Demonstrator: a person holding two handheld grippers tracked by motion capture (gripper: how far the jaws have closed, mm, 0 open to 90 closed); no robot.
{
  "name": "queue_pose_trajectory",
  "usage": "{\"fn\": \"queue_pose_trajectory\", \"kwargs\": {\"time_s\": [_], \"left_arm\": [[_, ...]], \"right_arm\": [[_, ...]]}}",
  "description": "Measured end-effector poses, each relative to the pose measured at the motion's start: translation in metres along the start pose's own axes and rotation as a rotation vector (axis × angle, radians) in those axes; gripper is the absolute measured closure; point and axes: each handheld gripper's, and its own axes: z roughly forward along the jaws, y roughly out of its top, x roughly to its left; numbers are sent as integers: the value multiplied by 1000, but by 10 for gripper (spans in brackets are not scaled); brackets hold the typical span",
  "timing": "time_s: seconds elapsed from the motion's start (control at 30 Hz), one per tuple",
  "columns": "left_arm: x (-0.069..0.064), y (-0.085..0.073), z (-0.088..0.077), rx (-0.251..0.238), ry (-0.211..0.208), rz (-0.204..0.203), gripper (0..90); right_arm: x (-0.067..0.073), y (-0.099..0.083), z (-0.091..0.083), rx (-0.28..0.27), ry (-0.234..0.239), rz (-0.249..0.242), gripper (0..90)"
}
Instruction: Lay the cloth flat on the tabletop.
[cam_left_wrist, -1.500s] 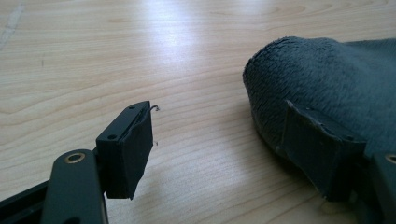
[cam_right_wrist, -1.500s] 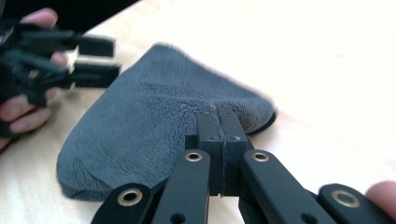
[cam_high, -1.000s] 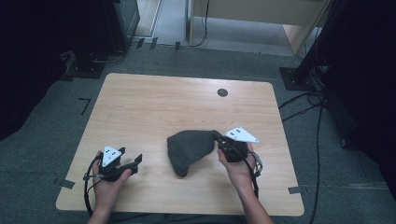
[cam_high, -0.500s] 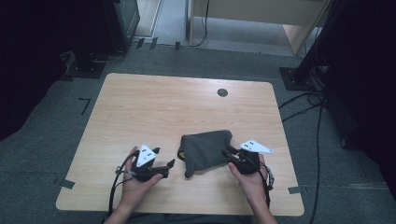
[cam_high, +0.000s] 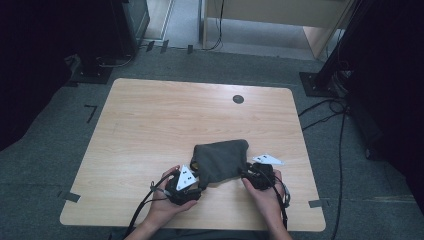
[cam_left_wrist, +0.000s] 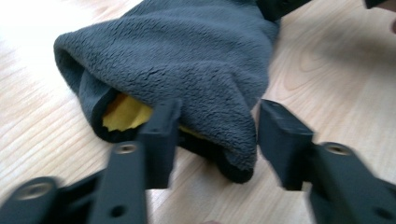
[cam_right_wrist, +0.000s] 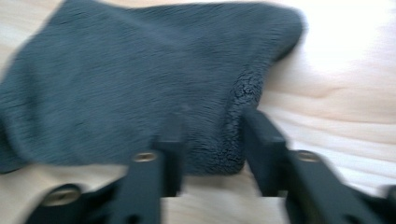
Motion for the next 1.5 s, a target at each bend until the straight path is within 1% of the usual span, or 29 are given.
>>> {"fn": "queue_pose_trajectory", "kwargs": {"time_s": [0.03,0.1,0.17,0.23,0.27,0.3,0.4,0.47,0.57,0.63,0.7,0.77,0.8,0.83,0.87,0.9,0.93,0.97,1.0,1.03,1.1,1.13,1.2,1.27,1.33,1.37,1.4,1.43,1.5], "left_arm": [[3,0,-1,-3,-21,-10,652],[6,0,-5,-14,-29,-20,797],[11,1,-11,-39,-56,-34,846],[15,3,-20,-76,-65,-42,861],[15,3,-20,-76,-65,-42,864],[20,6,-33,-121,-67,-57,866],[26,15,-54,-189,-79,-68,868],[28,23,-70,-234,-83,-71,868],[30,42,-97,-313,-95,-55,869],[33,53,-108,-351,-106,-53,868],[41,67,-113,-369,-78,-63,867],[56,80,-107,-363,-3,-106,859],[68,85,-100,-348,46,-144,839],[81,88,-91,-336,98,-194,794],[97,87,-79,-312,172,-263,725],[107,85,-75,-301,198,-299,671],[117,81,-72,-297,206,-333,665],[123,75,-71,-298,198,-348,646],[126,69,-72,-300,192,-350,626],[127,63,-73,-297,186,-348,607],[127,50,-69,-264,164,-349,591],[125,44,-65,-244,154,-347,586],[122,33,-58,-210,137,-359,577],[118,23,-51,-188,120,-373,573],[115,13,-44,-176,112,-394,570],[115,8,-40,-160,108,-404,570],[114,5,-35,-132,107,-404,571],[113,3,-33,-122,108,-399,570],[111,1,-34,-121,107,-392,565]], "right_arm": [[0,0,1,6,24,7,727],[1,0,1,8,46,5,857],[3,1,-3,-14,70,-4,880],[7,4,-12,-65,122,-23,884],[11,7,-17,-93,138,-40,886],[16,11,-25,-128,147,-66,887],[27,20,-42,-203,167,-111,889],[35,26,-55,-248,187,-135,889],[47,38,-78,-316,236,-166,890],[54,46,-88,-347,250,-197,890],[58,62,-95,-385,245,-217,888],[57,77,-91,-407,224,-203,884],[54,86,-84,-408,222,-175,870],[50,96,-74,-407,189,-161,815],[45,104,-62,-409,100,-168,768],[37,111,-47,-396,9,-158,748],[32,113,-40,-385,-11,-146,721],[26,114,-33,-366,-1,-109,684],[23,113,-29,-352,19,-91,667],[24,110,-28,-343,37,-103,661],[28,98,-22,-313,75,-149,642],[30,94,-19,-296,91,-155,642],[34,81,-9,-244,142,-147,623],[40,67,1,-208,210,-108,617],[54,53,11,-167,277,-118,588],[64,46,16,-144,304,-141,577],[74,39,22,-119,326,-170,558],[86,32,30,-89,346,-209,531],[102,23,41,-60,336,-256,523]]}}
